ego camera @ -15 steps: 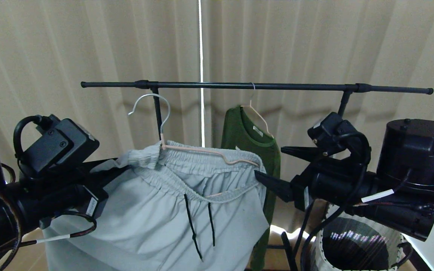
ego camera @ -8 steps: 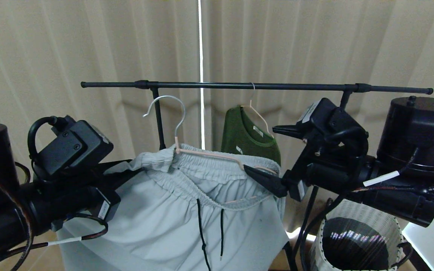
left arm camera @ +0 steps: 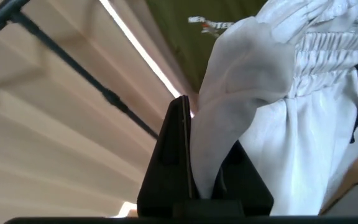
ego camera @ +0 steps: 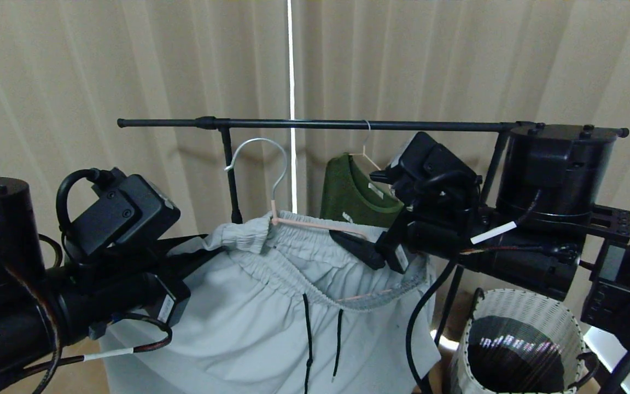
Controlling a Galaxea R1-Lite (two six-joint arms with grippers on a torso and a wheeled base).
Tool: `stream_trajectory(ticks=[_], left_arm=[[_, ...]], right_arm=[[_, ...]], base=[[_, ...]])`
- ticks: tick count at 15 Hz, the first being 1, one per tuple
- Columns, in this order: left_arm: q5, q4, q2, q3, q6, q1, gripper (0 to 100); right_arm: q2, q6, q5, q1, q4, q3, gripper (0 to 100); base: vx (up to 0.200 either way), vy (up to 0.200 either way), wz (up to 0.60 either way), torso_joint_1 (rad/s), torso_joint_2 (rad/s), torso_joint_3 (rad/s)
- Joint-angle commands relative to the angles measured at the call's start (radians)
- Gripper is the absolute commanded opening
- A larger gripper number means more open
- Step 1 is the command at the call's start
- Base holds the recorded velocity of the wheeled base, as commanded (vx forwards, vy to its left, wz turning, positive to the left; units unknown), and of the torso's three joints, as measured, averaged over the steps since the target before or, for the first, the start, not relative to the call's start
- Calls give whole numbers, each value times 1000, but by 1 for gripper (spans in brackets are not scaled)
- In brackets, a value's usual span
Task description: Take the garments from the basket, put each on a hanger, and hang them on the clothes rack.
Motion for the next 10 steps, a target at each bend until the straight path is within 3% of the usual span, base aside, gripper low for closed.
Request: stream_trajectory(ticks=[1, 7, 8, 10], left_arm=[[0, 0, 3, 0, -2, -16, 0], [0, -115, 7, 32, -2, -15, 0], [0, -115, 8, 38, -2, -15, 0], [0, -115, 8, 38, -2, -15, 0]], right_arm=[[47, 0, 0, 1, -2, -22, 100], [51, 0, 2, 1, -11, -22, 100], [51, 0, 2, 1, -11, -21, 0], [49, 0, 2, 2, -14, -21, 0]], base=[[0, 0, 0, 0, 0, 0], [0, 0, 0, 0, 0, 0], [0, 0, 0, 0, 0, 0], [0, 0, 0, 0, 0, 0]])
